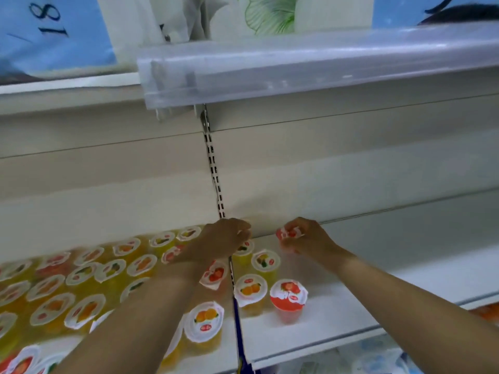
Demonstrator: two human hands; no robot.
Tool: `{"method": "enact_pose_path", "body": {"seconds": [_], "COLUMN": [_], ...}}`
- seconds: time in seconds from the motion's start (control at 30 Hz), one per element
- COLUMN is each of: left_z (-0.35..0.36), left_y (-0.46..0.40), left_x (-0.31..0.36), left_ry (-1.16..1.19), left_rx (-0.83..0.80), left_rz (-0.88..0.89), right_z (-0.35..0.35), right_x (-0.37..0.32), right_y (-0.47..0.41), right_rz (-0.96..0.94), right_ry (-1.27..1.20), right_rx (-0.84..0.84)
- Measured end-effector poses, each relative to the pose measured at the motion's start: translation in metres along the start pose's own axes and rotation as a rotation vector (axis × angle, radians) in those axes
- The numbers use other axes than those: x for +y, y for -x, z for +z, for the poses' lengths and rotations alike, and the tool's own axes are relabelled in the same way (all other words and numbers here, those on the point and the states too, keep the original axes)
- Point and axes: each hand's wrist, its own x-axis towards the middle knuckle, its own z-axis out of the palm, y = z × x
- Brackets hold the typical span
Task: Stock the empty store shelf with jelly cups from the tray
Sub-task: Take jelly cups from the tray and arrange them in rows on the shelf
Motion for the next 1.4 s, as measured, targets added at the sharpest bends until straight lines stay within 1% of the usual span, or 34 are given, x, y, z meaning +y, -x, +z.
{"method": "enact_pose_path", "body": {"seconds": [0.1,0.17,0.27,0.4,0.53,0.63,0.7,0.73,0.8,0.9,0.97,1.03,1.13,1.2,1.3,1.4], "left_z": [0.003,0.004,0.006,0.011,0.013,0.009,0.005,0.003,0.001,0.006,0.011,0.020,0.040,0.058,0.088,0.118], "left_y": [-0.003,-0.003,-0.005,-0.008,-0.010,-0.003,0.009,0.017,0.037,0.071,0.097,0.121,0.158,0.179,0.206,0.225], "left_x": [0.000,0.002,0.005,0.005,0.001,0.000,0.005,0.010,0.028,0.065,0.093,0.119,0.155,0.178,0.210,0.236], "left_ry": [-0.014,-0.030,-0.150,-0.153,-0.100,0.120,0.241,0.262,0.216,0.096,0.062,0.043,0.137,0.183,0.190,0.204], "left_rx": [-0.040,-0.040,-0.047,-0.023,-0.029,0.017,0.121,0.173,0.254,0.394,0.474,0.501,0.501,0.461,0.351,0.227], "left_rz": [0.003,-0.002,-0.011,0.003,-0.005,-0.029,-0.029,-0.020,-0.010,0.022,0.079,0.131,0.226,0.276,0.334,0.324], "right_z": [0.017,0.028,0.037,0.042,0.039,0.028,0.015,0.007,-0.012,-0.041,-0.058,-0.074,-0.093,-0.104,-0.117,-0.125], "right_x": [-0.006,-0.010,-0.015,-0.014,-0.015,-0.015,-0.015,-0.014,-0.015,-0.014,-0.008,0.000,0.022,0.042,0.075,0.112], "right_y": [-0.020,-0.030,-0.041,-0.047,-0.044,-0.029,-0.009,0.004,0.032,0.077,0.111,0.150,0.211,0.250,0.302,0.344], "right_rz": [-0.023,-0.012,-0.024,-0.038,-0.043,-0.044,-0.115,-0.160,-0.234,-0.401,-0.476,-0.469,-0.441,-0.425,-0.335,-0.200], "right_ry": [0.006,0.003,0.014,0.012,0.063,0.168,0.267,0.333,0.502,0.747,0.800,0.805,0.836,0.863,0.893,0.900], "right_rx": [0.019,0.035,0.058,0.047,0.003,0.029,0.062,0.079,0.131,0.281,0.360,0.394,0.404,0.383,0.355,0.302]}}
